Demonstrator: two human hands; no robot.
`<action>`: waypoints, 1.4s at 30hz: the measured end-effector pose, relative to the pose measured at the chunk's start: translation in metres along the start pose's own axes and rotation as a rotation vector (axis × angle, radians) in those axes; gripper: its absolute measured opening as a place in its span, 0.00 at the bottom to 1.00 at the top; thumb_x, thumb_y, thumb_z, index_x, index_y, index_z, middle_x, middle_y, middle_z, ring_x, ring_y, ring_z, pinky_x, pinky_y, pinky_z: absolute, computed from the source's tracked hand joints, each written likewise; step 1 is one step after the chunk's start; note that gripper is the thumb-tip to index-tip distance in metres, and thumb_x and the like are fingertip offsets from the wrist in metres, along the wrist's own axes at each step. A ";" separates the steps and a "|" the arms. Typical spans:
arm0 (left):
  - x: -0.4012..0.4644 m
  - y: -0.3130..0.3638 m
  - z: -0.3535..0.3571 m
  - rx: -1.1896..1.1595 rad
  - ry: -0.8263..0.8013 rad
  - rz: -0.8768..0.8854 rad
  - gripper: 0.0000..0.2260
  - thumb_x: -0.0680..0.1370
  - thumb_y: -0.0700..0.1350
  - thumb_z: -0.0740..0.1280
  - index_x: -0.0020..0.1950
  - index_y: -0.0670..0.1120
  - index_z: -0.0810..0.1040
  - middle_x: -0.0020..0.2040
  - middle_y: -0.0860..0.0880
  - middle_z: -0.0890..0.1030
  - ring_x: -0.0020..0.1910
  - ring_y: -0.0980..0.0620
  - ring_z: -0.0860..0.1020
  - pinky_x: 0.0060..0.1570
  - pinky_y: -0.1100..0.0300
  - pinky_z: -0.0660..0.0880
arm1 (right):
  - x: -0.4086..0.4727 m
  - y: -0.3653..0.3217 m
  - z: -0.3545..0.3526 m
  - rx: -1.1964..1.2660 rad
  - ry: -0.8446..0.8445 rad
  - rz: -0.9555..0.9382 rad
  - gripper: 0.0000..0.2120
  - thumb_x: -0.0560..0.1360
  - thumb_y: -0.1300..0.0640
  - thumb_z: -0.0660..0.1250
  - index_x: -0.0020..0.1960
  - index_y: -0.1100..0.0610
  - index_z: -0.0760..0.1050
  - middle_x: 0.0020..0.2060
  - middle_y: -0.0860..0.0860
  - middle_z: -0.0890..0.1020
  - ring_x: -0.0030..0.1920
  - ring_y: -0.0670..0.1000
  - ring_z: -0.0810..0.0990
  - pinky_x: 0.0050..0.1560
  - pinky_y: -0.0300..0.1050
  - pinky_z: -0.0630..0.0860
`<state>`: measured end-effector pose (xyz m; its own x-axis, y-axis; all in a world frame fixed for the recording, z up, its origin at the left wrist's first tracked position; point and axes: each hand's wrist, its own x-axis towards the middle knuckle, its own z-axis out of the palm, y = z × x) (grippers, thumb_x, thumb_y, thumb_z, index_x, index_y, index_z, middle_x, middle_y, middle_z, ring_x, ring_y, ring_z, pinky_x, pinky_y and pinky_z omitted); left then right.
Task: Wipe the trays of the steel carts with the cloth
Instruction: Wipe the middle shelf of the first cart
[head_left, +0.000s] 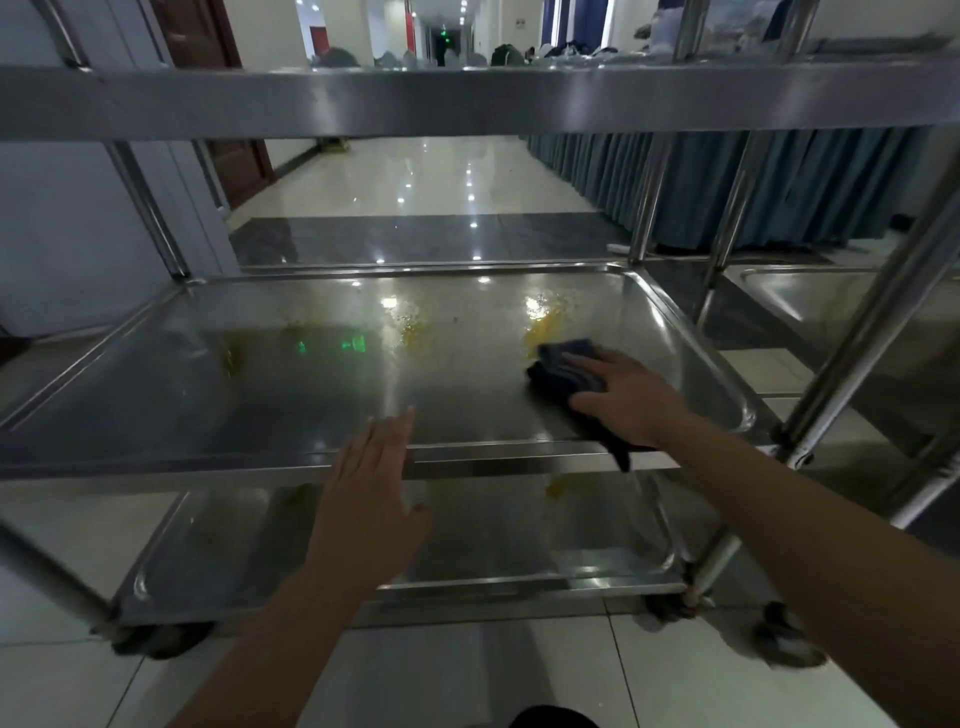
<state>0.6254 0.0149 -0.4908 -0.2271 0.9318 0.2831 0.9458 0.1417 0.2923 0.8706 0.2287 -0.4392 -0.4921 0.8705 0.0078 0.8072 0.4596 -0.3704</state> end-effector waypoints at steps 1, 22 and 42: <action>-0.001 -0.005 -0.002 0.047 0.042 -0.026 0.41 0.68 0.51 0.69 0.80 0.45 0.60 0.76 0.41 0.66 0.77 0.39 0.61 0.75 0.42 0.58 | -0.005 0.019 -0.007 0.004 0.030 0.082 0.31 0.77 0.43 0.66 0.78 0.38 0.60 0.80 0.48 0.57 0.76 0.56 0.62 0.73 0.52 0.62; -0.010 -0.119 -0.009 0.323 0.263 -0.284 0.32 0.66 0.43 0.81 0.67 0.35 0.75 0.64 0.34 0.77 0.64 0.33 0.74 0.66 0.39 0.65 | 0.008 -0.082 0.038 -0.226 0.125 0.395 0.42 0.79 0.34 0.47 0.81 0.63 0.47 0.80 0.63 0.47 0.79 0.64 0.46 0.75 0.65 0.54; -0.013 -0.100 -0.023 0.242 0.208 -0.354 0.30 0.78 0.50 0.68 0.75 0.38 0.66 0.75 0.39 0.69 0.74 0.37 0.64 0.75 0.42 0.54 | -0.014 -0.169 0.067 -0.124 -0.102 -0.303 0.31 0.80 0.37 0.56 0.80 0.38 0.51 0.81 0.44 0.50 0.80 0.48 0.46 0.77 0.57 0.53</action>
<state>0.5281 -0.0189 -0.5028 -0.5631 0.7292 0.3887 0.8234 0.5350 0.1892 0.7194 0.1267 -0.4391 -0.7408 0.6717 0.0049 0.6496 0.7181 -0.2496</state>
